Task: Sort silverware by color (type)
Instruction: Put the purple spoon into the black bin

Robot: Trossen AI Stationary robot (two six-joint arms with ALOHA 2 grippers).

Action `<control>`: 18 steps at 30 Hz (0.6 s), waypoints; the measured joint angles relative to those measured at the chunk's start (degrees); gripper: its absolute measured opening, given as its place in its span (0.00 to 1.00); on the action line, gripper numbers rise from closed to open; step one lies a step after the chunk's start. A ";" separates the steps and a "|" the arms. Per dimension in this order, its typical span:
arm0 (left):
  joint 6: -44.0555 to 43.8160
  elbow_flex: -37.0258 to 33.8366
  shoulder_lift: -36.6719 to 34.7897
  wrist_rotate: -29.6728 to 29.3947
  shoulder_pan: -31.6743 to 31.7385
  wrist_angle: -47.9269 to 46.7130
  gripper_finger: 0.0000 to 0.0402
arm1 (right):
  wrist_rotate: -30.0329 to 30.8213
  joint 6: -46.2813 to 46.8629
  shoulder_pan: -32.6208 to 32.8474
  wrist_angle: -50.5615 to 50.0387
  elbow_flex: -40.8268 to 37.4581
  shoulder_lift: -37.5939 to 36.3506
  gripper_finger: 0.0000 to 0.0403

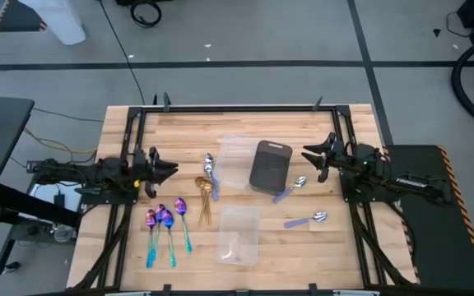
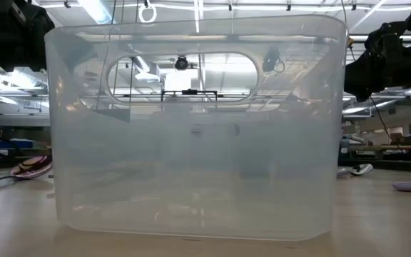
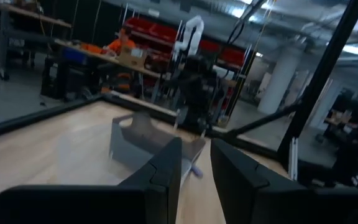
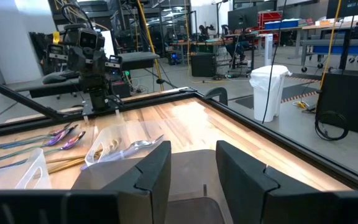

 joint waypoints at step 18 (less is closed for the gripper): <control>5.95 0.00 -0.02 -20.32 0.04 12.69 0.23 | 1.09 13.61 -0.04 11.09 0.00 -0.02 0.34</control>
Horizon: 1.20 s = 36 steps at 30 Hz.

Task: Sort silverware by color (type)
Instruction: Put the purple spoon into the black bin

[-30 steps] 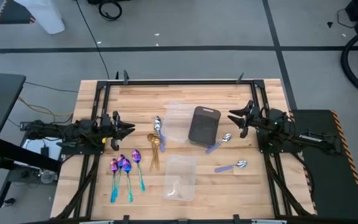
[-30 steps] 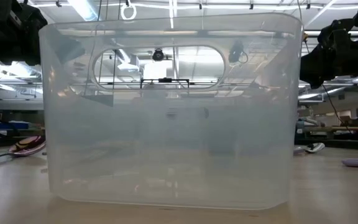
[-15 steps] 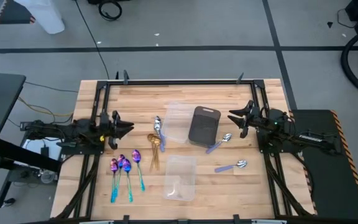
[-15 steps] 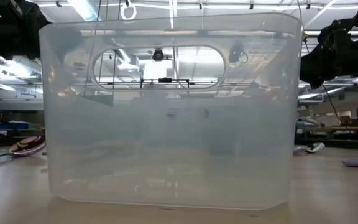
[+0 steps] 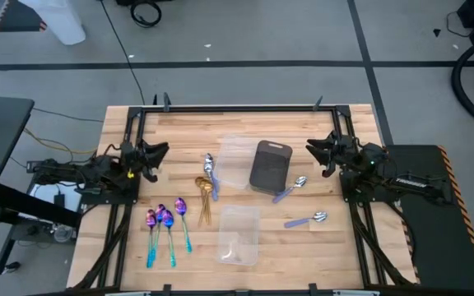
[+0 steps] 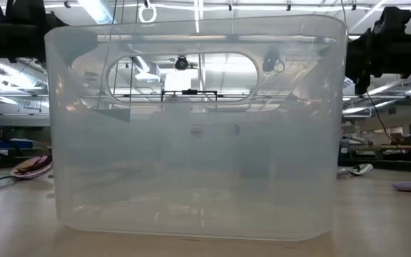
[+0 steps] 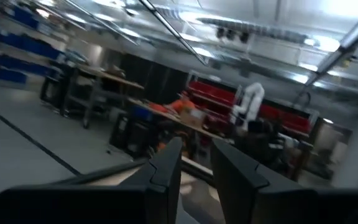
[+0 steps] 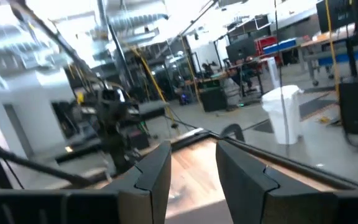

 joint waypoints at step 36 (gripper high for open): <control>17.25 12.48 17.39 4.05 0.00 4.79 0.23 | 3.49 27.23 15.08 -27.95 31.12 39.16 0.17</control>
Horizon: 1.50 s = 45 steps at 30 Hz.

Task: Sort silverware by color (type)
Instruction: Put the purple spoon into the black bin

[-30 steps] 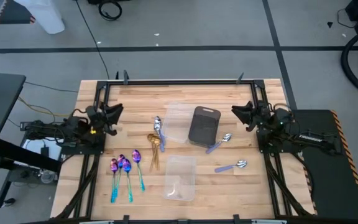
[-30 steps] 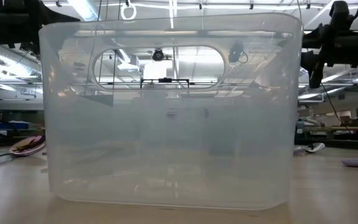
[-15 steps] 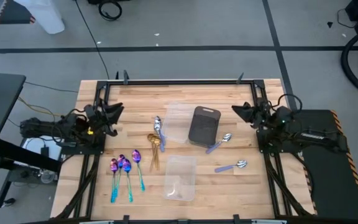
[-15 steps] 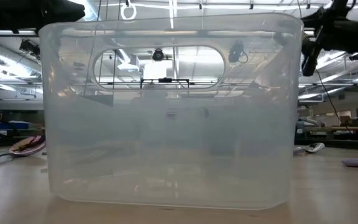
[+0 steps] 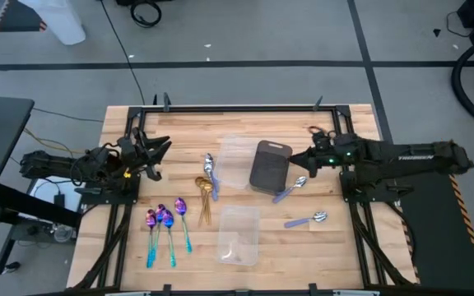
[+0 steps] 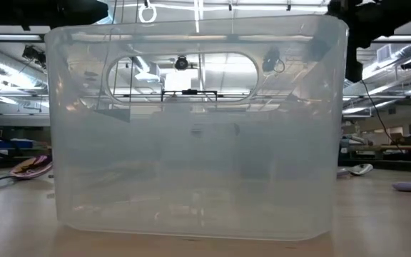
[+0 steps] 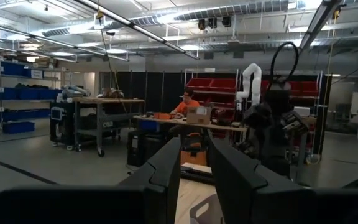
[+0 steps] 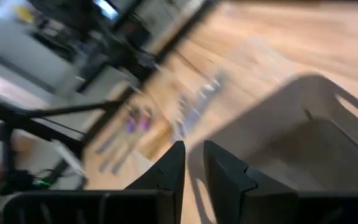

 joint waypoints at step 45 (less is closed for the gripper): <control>12.91 0.02 -0.13 -0.69 0.00 1.70 0.23 | -21.15 3.38 27.28 -27.62 18.23 53.73 0.26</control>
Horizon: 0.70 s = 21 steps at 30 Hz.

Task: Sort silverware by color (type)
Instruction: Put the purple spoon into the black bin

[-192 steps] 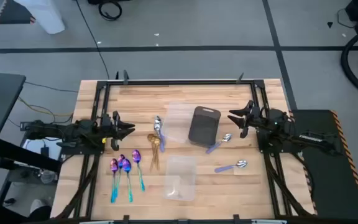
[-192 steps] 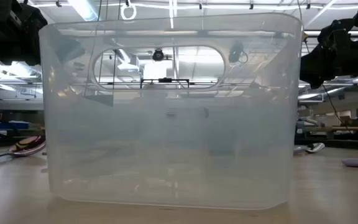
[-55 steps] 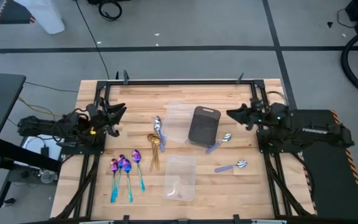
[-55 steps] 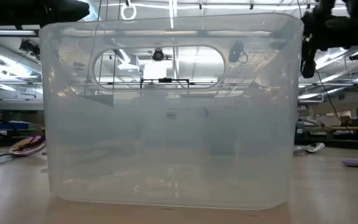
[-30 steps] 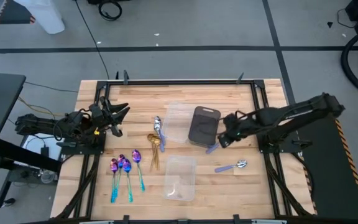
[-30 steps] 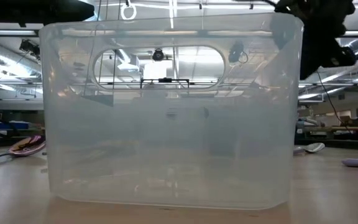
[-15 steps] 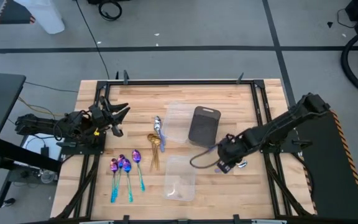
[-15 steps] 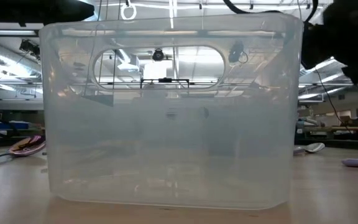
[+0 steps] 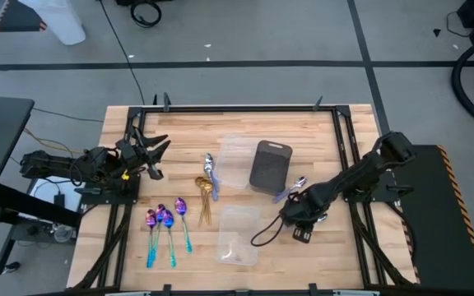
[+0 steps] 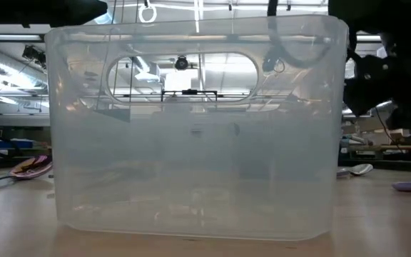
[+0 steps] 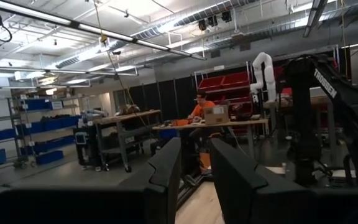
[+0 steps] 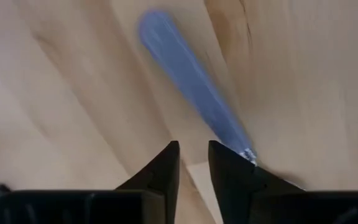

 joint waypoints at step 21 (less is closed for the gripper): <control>1.52 0.00 0.00 0.00 0.00 -0.29 0.23 | 14.87 -20.43 1.50 -18.99 17.84 2.41 0.25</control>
